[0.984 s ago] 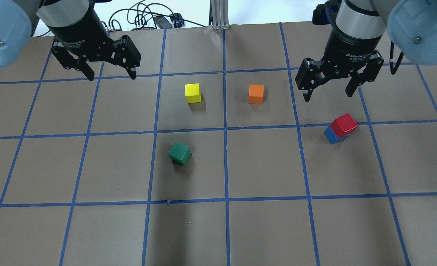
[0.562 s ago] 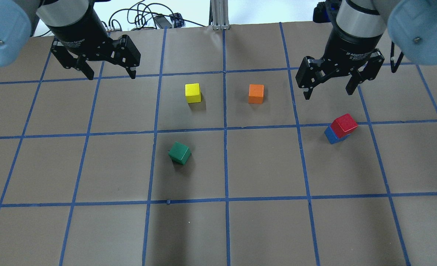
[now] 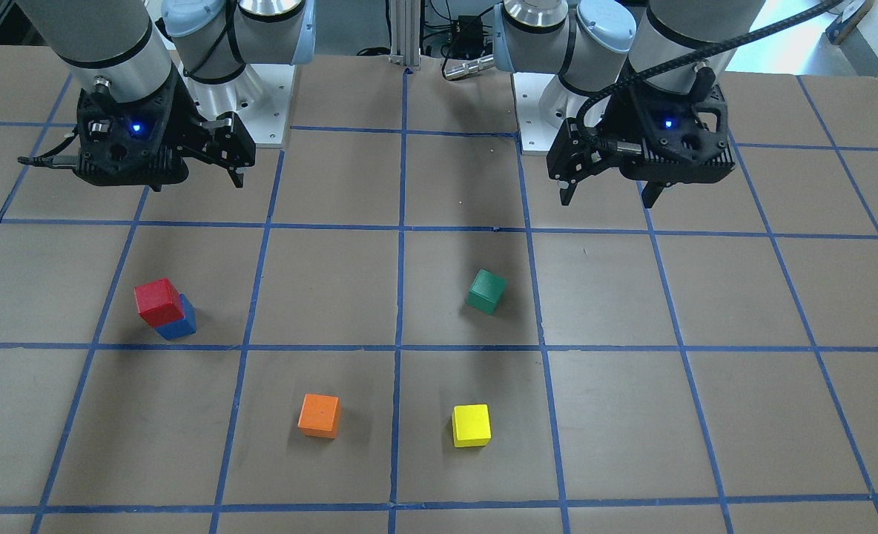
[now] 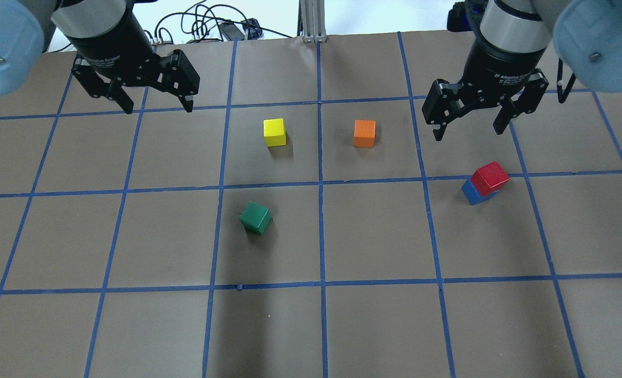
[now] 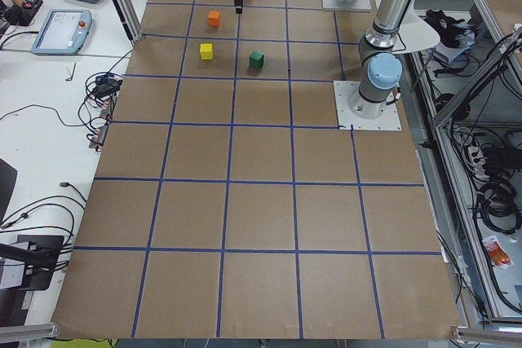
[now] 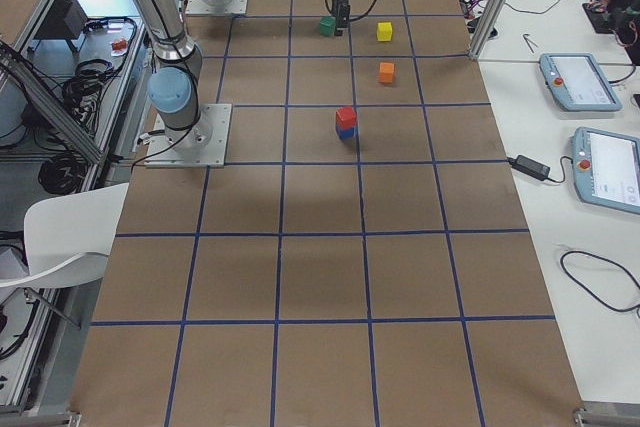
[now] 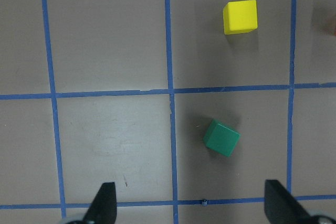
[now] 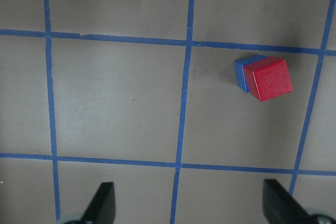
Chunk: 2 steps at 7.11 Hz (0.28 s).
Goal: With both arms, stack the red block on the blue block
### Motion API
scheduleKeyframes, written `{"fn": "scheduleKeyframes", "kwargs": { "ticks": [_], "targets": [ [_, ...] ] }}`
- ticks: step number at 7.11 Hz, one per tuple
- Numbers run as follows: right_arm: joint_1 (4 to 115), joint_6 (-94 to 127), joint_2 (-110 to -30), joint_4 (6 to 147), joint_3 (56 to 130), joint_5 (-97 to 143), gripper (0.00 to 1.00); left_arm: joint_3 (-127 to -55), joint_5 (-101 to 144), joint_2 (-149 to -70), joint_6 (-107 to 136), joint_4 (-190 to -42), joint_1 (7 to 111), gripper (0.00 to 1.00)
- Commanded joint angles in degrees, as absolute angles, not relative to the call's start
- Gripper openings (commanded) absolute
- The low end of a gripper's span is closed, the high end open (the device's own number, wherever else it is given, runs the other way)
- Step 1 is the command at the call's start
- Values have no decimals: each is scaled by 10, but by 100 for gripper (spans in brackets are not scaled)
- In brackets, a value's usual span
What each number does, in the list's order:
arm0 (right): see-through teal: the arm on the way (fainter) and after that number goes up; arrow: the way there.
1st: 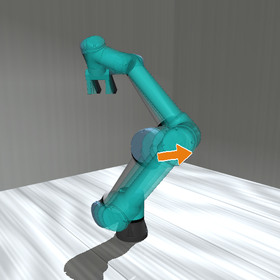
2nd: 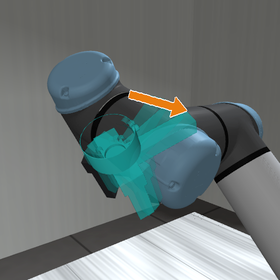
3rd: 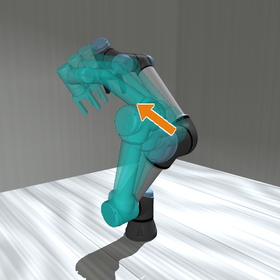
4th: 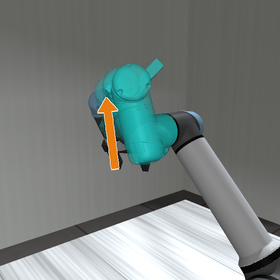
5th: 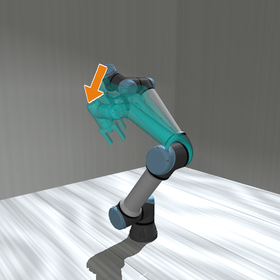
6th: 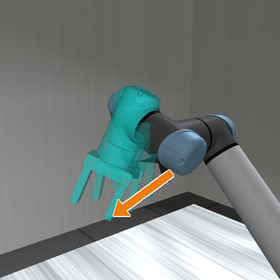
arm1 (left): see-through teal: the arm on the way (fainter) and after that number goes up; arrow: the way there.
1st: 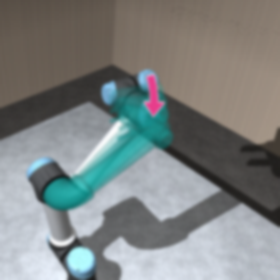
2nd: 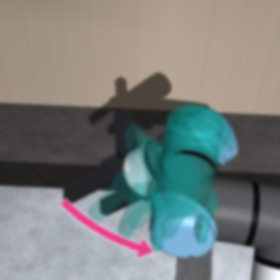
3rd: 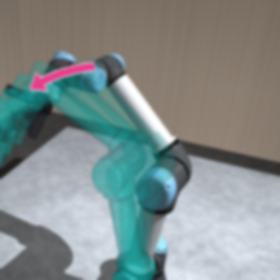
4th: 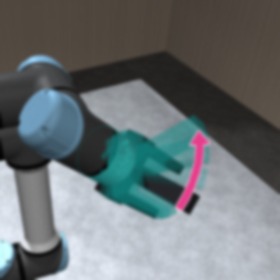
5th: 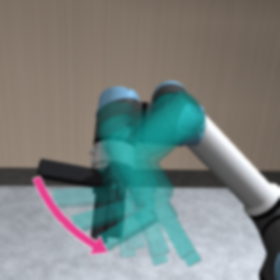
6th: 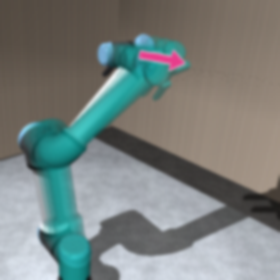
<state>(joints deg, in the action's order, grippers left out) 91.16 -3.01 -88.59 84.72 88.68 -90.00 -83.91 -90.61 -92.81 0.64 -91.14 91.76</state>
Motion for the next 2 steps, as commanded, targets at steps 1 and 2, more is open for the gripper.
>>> {"fn": "scheduleKeyframes", "kwargs": {
  "ticks": [1,2],
  "targets": [
    [911,-30,-886,847,886,-899,100,-838,-906,-928,6,-911,918,100],
    [910,-30,-886,847,885,-899,100,-838,-906,-928,6,-911,918,100]
  ]
}}
